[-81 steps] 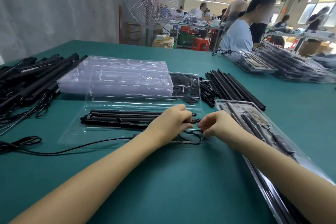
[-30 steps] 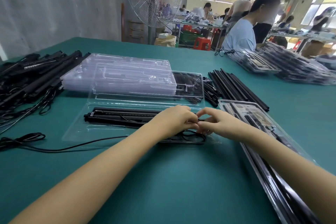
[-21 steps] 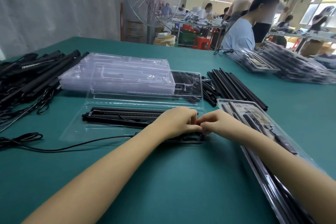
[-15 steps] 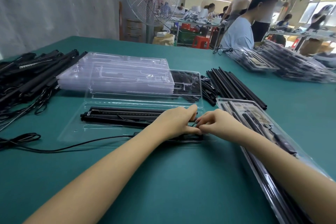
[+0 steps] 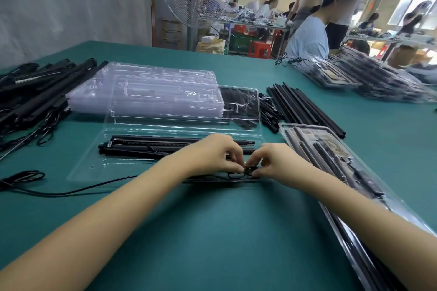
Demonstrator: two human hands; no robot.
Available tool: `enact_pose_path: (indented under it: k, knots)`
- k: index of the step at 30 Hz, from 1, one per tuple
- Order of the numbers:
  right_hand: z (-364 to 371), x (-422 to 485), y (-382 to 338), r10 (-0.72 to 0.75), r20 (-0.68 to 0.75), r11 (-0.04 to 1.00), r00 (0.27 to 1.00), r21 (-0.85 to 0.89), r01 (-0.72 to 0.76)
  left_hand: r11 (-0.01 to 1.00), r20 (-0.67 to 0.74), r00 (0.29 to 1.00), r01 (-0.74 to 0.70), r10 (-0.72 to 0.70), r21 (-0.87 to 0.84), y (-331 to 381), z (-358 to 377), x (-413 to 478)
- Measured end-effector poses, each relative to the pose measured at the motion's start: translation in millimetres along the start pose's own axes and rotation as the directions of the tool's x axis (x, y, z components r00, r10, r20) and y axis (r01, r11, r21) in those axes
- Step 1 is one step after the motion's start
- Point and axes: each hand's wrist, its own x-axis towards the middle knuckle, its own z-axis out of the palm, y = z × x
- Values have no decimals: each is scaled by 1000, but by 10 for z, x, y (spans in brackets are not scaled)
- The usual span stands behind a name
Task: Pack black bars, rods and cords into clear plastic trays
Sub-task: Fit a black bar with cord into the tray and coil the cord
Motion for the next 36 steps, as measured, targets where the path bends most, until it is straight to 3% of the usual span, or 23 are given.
enact_pose_path:
  k: [3,8,18,28,36]
  knots:
    - [16,7,-13,-17,11,999,1000,-40,17,997,67,996,65,-62,-33,-64,-98,-64]
    - [36,17,-3,-16,9,998,1000,-65,17,987,42,986,163,-163,15,-102,-74,-70]
    - [-1,38,-29,74,27,996,997,-58,-72,977,110,974,188,-198,97,17,-106,51]
    - [25,68,-73,68,-23,980,997,-188,-71,953,-7,988,148,-152,265,56,3,-26]
    - [84,94,-74,-12,-75,934,997,-358,-15,971,9,998,62,-66,231,73,94,-64]
